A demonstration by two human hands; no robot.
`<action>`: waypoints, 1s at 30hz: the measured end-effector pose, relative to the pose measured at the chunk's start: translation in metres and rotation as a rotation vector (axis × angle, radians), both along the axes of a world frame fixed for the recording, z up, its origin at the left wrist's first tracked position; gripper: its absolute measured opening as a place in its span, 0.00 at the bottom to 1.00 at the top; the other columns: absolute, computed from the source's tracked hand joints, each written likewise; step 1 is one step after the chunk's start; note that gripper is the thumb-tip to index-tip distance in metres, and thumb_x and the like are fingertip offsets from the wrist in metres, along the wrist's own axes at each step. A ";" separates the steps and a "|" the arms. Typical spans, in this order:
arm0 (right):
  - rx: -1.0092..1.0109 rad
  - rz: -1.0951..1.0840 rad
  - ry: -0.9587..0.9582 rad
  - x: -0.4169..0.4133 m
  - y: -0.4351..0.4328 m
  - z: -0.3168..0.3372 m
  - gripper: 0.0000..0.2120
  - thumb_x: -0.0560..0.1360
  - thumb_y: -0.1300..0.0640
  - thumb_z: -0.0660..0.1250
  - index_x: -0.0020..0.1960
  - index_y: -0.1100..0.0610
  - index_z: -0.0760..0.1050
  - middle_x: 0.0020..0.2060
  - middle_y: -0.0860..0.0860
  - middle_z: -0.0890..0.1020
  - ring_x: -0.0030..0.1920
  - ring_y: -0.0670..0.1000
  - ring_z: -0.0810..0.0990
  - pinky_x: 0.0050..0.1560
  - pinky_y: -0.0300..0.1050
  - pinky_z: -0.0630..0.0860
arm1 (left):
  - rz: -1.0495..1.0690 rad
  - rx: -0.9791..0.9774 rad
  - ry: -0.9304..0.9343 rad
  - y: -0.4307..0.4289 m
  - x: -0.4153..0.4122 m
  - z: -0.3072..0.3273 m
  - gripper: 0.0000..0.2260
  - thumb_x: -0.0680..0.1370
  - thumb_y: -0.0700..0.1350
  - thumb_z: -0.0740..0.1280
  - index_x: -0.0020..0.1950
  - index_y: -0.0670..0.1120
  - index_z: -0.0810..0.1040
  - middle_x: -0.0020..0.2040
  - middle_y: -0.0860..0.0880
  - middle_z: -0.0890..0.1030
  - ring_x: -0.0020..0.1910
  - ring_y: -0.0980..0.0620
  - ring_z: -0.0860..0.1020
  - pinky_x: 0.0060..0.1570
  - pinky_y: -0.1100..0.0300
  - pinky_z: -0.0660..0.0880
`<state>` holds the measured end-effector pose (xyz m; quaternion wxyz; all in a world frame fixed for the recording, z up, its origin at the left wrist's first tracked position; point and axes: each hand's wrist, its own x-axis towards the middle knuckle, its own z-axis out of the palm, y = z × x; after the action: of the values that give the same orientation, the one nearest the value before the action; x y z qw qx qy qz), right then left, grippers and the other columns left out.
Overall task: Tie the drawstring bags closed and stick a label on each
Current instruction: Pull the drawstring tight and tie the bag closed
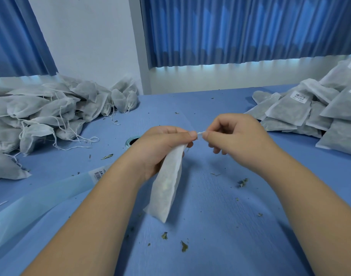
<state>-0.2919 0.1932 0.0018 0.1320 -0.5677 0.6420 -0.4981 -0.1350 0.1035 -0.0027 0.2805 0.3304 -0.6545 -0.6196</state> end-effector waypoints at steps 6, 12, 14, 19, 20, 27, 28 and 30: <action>-0.047 0.045 -0.252 -0.010 0.003 0.006 0.11 0.71 0.66 0.66 0.31 0.58 0.72 0.23 0.50 0.73 0.25 0.48 0.70 0.30 0.39 0.69 | 0.117 -0.021 -0.064 -0.004 0.001 -0.003 0.06 0.74 0.46 0.74 0.40 0.44 0.81 0.34 0.50 0.79 0.26 0.54 0.71 0.28 0.66 0.69; -0.140 0.250 -0.603 -0.001 0.000 0.003 0.10 0.70 0.67 0.70 0.33 0.56 0.79 0.24 0.49 0.70 0.27 0.49 0.65 0.28 0.39 0.63 | 0.062 -0.061 -0.103 0.003 -0.004 -0.004 0.09 0.75 0.49 0.73 0.34 0.50 0.82 0.33 0.54 0.80 0.27 0.57 0.74 0.26 0.69 0.69; -0.122 0.336 -0.730 0.003 0.001 0.004 0.05 0.66 0.64 0.70 0.32 0.57 0.79 0.24 0.49 0.67 0.26 0.48 0.62 0.27 0.39 0.59 | 0.063 -0.076 -0.105 0.005 -0.006 -0.003 0.10 0.75 0.50 0.73 0.34 0.50 0.81 0.32 0.56 0.80 0.27 0.57 0.73 0.27 0.68 0.68; 0.122 0.341 -0.878 -0.003 0.003 0.008 0.06 0.67 0.62 0.59 0.31 0.57 0.66 0.26 0.48 0.56 0.24 0.47 0.56 0.24 0.39 0.56 | 0.186 -0.218 -0.163 0.001 -0.009 -0.008 0.12 0.76 0.52 0.72 0.33 0.51 0.78 0.30 0.51 0.72 0.24 0.53 0.65 0.27 0.65 0.61; 0.146 0.309 -0.878 -0.005 0.003 0.008 0.08 0.69 0.62 0.57 0.31 0.57 0.66 0.26 0.48 0.56 0.25 0.47 0.56 0.24 0.39 0.56 | 0.199 -0.243 -0.169 0.001 -0.010 -0.010 0.12 0.76 0.52 0.72 0.33 0.51 0.78 0.30 0.51 0.72 0.23 0.54 0.65 0.25 0.66 0.61; 0.056 0.335 -1.074 -0.023 0.003 0.011 0.05 0.66 0.58 0.65 0.35 0.56 0.69 0.27 0.47 0.58 0.26 0.47 0.58 0.25 0.38 0.57 | -0.190 -0.148 -0.168 0.002 -0.006 -0.011 0.18 0.75 0.66 0.63 0.39 0.55 0.84 0.40 0.55 0.83 0.32 0.56 0.74 0.37 0.61 0.70; 0.050 0.338 -1.093 -0.025 0.003 0.012 0.05 0.65 0.57 0.65 0.34 0.56 0.70 0.27 0.47 0.59 0.26 0.47 0.58 0.26 0.38 0.58 | -0.267 -0.117 -0.184 0.002 -0.006 -0.011 0.21 0.73 0.68 0.61 0.40 0.55 0.85 0.41 0.54 0.84 0.32 0.55 0.75 0.37 0.61 0.72; 0.035 0.284 -1.126 -0.030 0.003 0.011 0.05 0.66 0.58 0.64 0.33 0.55 0.69 0.27 0.47 0.60 0.26 0.47 0.59 0.25 0.37 0.58 | -0.359 -0.034 -0.156 0.001 -0.007 -0.013 0.20 0.71 0.67 0.64 0.42 0.52 0.86 0.41 0.51 0.84 0.34 0.55 0.78 0.36 0.63 0.74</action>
<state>-0.3217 0.1960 0.0132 0.5282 -0.2937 0.3986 -0.6898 -0.1423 0.1050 -0.0155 0.1191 0.2506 -0.7329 -0.6212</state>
